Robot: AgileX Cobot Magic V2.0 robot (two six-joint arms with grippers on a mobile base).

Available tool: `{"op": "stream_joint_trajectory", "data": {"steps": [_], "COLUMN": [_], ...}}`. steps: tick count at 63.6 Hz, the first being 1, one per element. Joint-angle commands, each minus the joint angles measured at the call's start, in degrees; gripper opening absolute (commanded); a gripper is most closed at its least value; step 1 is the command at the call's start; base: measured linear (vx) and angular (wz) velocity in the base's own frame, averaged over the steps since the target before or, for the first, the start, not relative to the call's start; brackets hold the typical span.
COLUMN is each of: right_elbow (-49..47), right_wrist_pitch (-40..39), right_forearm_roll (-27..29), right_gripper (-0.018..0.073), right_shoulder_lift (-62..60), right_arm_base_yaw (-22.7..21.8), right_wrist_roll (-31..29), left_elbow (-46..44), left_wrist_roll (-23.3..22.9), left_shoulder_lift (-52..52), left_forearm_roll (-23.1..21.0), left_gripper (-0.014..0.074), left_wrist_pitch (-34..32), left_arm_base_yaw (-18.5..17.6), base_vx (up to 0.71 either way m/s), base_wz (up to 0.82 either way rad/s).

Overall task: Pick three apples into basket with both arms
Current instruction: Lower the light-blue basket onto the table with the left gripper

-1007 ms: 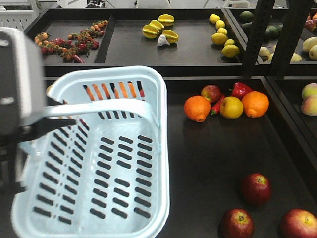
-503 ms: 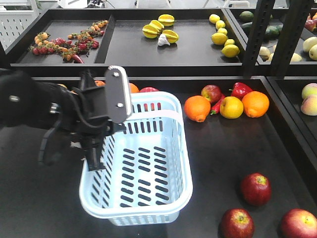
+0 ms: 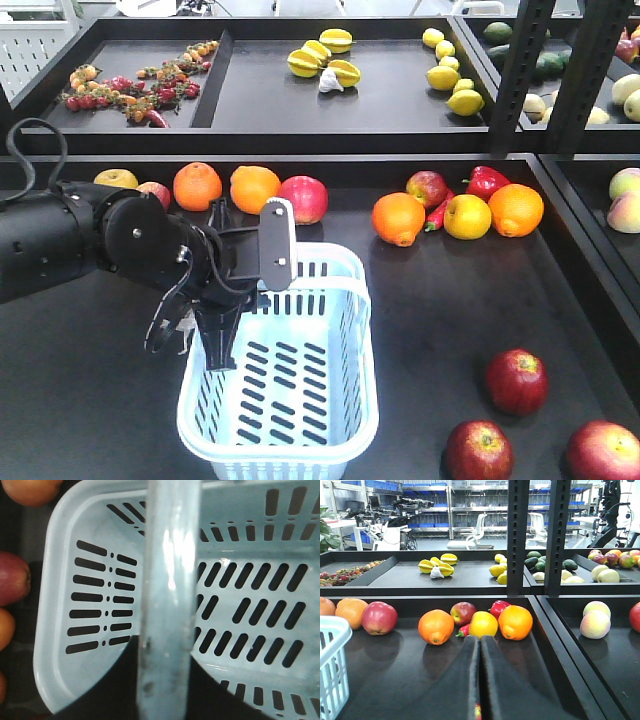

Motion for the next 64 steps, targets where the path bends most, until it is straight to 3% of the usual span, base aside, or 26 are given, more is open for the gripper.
{"op": "stream_joint_trajectory", "data": {"steps": [1, 18, 28, 38, 53, 64], "right_elbow": [0.79, 0.79, 0.79, 0.79, 0.79, 0.79], "right_wrist_pitch": [-4.14, -4.14, -4.14, -4.14, -4.14, -4.14], "right_forearm_roll": [-0.54, -0.54, -0.54, -0.54, -0.54, -0.54], "right_gripper": [-0.0009, -0.0009, -0.0009, -0.0009, -0.0009, -0.0009], "right_shoulder_lift": [0.09, 0.09, 0.09, 0.09, 0.09, 0.09], "right_arm_base_yaw": [-0.07, -0.07, -0.07, -0.07, -0.07, -0.07], "right_wrist_roll": [-0.15, -0.15, -0.15, -0.15, -0.15, -0.15], "left_elbow": [-1.54, -1.54, -1.54, -1.54, -1.54, -1.54], "left_wrist_roll": [2.18, 2.15, 2.15, 2.15, 2.15, 2.08], "left_shoulder_lift": [-2.09, -2.09, -2.09, -2.09, -2.19, -3.81], "left_forearm_roll": [-3.38, -5.67, -5.50, -5.45, -5.39, -5.39], "left_gripper": [-0.0006, 0.0010, 0.0090, 0.0252, 0.0568, 0.0692], "left_wrist_pitch": [-3.73, -3.92, -3.54, -2.30, 1.24, 3.47], "left_arm_base_yaw": [-0.16, -0.16, -0.16, -0.16, -0.16, -0.16], "base_vx": [0.00, 0.00, 0.00, 0.00, 0.00, 0.00], "base_wz": [0.00, 0.00, 0.00, 0.00, 0.00, 0.00]}}
